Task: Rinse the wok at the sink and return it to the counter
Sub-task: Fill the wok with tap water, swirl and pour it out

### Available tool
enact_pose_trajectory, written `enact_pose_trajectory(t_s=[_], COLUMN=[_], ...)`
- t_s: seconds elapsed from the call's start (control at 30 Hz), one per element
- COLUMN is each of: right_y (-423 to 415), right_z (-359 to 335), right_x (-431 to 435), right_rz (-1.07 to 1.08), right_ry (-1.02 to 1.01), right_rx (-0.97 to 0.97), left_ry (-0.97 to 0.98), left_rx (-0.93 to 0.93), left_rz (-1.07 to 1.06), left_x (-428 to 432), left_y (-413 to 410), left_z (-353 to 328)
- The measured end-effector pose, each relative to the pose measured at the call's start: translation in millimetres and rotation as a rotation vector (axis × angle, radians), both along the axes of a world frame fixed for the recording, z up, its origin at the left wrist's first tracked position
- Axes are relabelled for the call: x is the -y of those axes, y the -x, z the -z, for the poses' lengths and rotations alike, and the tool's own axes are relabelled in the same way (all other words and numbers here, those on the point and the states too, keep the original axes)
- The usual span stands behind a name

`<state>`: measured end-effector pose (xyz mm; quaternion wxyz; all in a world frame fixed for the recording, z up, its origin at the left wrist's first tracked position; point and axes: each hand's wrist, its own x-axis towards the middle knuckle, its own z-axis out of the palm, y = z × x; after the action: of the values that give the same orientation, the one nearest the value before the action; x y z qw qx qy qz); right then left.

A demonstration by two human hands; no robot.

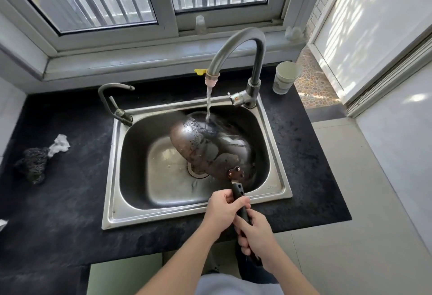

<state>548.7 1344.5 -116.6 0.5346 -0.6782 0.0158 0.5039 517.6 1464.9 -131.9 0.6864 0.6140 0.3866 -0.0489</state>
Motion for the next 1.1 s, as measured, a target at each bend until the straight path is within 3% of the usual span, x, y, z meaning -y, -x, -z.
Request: enact_pose_trajectory(t_s=[0.67,1.1], right_y=[-9.5,2.1], right_z=[-11.2,-18.3], right_x=[3.3,4.7], right_rz=[0.09,0.069], right_ry=[-0.132,-0.063], right_rx=[-0.187,0.007], left_ry=[-0.227,-0.101], left_rx=[-0.107,-0.033], left_rz=[0.194,0.135], left_x=[-5.1,-0.6], left_y=[-16.2,-9.4], left_z=[-11.2,-17.5])
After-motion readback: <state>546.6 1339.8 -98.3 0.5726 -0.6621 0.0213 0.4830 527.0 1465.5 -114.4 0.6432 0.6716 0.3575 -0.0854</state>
